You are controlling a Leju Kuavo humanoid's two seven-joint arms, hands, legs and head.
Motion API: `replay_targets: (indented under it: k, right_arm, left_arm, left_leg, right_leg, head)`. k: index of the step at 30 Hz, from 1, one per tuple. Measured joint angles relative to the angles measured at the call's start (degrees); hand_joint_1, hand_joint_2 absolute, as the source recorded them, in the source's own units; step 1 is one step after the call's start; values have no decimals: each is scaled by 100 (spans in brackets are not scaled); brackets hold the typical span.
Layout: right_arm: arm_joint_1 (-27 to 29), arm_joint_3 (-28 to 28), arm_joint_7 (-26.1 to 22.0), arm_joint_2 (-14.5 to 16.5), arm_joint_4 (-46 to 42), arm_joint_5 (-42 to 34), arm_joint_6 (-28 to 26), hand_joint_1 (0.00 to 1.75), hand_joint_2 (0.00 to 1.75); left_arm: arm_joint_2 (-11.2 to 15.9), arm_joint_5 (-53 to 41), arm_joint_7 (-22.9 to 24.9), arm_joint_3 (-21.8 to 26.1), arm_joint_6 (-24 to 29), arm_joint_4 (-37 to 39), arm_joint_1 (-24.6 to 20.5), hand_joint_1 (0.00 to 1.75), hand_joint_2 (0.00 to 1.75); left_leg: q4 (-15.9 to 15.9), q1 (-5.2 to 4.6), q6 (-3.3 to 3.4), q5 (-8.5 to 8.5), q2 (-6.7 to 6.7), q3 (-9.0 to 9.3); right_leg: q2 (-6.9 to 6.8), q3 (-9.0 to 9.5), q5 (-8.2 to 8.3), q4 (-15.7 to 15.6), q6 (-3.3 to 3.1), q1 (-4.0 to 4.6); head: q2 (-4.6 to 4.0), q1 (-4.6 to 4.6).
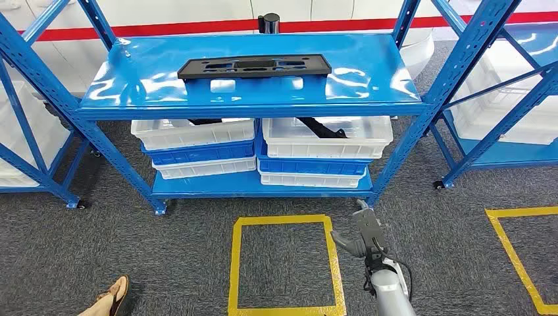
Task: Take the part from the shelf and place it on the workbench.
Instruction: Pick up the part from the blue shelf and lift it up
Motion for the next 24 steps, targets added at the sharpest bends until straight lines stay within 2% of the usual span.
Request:
replay_targets:
  k: [3,14,18,24]
  right_arm:
    - [0,85,-31,-1,-325,21,-60,0,175]
    - [23,689,-114,-157,-2360,119,-462,0,175]
    - [42,937,-119,-290,-3140,196,-624,0,175]
    - [-1,1313,-83,-511,-4264,384,-832,0,175]
  left_arm:
    - [-45,-173,-40,192,-35,-101,-21,0,175]
    - [-229,-1095,-343,977,-130,-375,-175,0,175]
    - [-249,-1403,-439,1161,-108,-377,-249,0,0]
    - [-251,-1849,-568,1348,3,-300,-369,0,0]
  left_leg:
    - [0,0,0,0,0,0]
    - [3,0,1,1,1,4]
    - [2,0,1,1,1,5]
    - [3,0,1,1,0,6]
  right_leg:
    - [0,0,0,0,0,0]
    - [0,2,1,0,0,0]
    - [0,3,1,0,0,0]
    - [0,8,1,0,0,0]
  head:
    - [0,0]
    - [0,1]
    - [0,0]
    - [0,0]
